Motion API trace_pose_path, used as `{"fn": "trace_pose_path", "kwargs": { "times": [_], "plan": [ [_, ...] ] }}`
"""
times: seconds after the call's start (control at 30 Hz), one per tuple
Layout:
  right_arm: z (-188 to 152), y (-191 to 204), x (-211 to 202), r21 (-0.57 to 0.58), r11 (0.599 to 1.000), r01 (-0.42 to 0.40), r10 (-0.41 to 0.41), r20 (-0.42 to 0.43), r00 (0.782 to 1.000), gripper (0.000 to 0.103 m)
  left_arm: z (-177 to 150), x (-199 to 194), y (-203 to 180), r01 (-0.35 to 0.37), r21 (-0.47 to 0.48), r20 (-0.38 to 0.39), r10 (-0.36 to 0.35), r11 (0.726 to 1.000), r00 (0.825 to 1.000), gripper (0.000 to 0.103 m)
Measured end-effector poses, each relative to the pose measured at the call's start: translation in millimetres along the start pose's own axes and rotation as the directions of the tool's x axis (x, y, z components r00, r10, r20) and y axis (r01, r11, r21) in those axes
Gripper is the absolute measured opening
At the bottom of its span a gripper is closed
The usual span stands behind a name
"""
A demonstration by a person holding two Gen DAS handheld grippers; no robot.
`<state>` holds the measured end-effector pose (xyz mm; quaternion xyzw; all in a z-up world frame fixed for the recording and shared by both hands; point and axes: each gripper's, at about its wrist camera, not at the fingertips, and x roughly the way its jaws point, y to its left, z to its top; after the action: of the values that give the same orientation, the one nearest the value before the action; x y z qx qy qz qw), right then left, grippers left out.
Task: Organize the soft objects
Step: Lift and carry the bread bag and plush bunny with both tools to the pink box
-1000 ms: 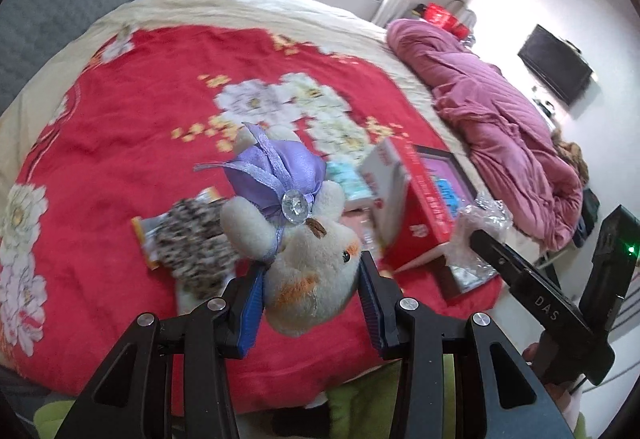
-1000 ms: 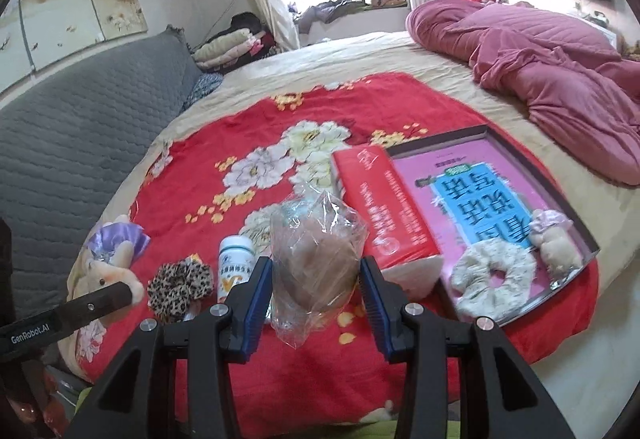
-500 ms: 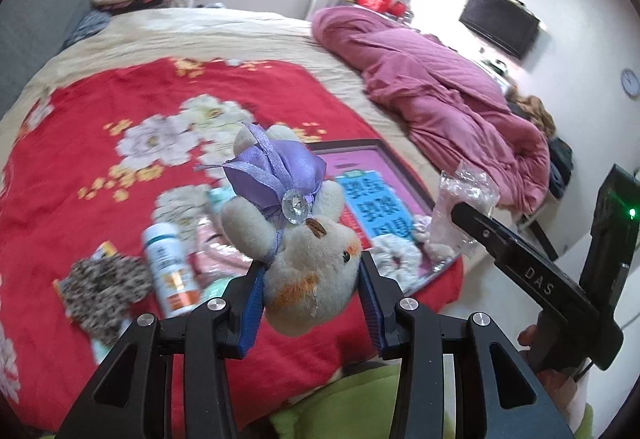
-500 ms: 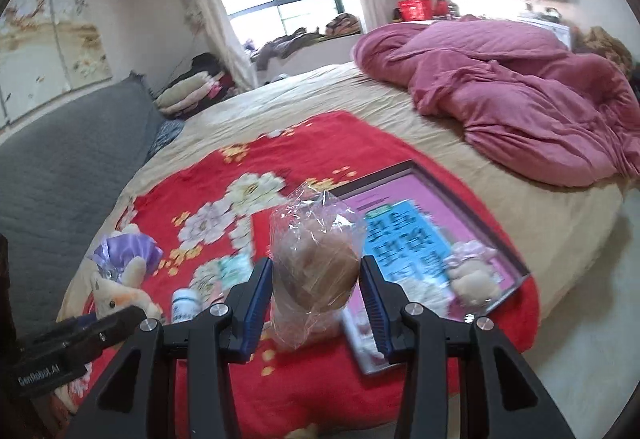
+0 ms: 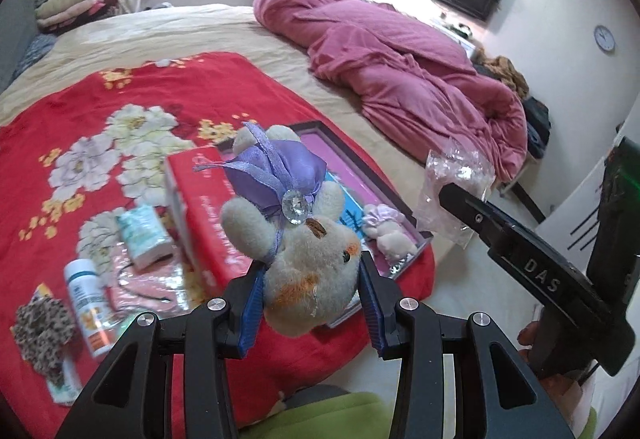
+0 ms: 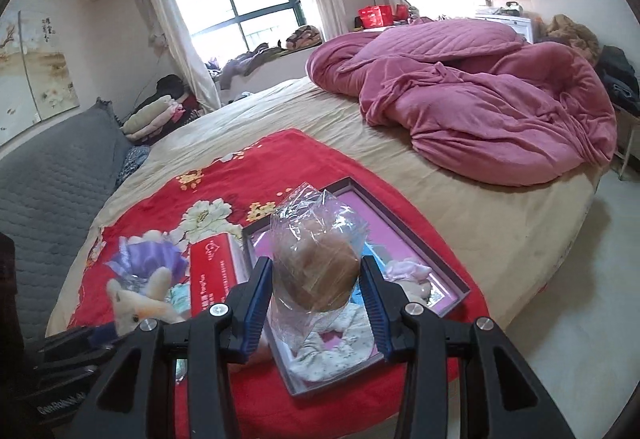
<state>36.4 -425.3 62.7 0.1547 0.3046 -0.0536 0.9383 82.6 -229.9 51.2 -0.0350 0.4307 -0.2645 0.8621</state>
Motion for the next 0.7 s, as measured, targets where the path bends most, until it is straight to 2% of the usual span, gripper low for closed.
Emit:
{"fn": "trace_pose_path", "kwargs": {
  "times": [0.37,0.7],
  "plan": [
    [1,-43,8,0.061,0.997,0.051,-0.050,-0.008,0.999,0.044,4,51,-31,0.030,0.058,-0.077,-0.025,0.998,0.997,0.044],
    [-1,-63,26,0.046,0.993,0.113,-0.111,-0.048,0.993,0.044,5,89,-45,0.040,0.077,-0.140,-0.028,0.996,0.990,0.044]
  ]
}}
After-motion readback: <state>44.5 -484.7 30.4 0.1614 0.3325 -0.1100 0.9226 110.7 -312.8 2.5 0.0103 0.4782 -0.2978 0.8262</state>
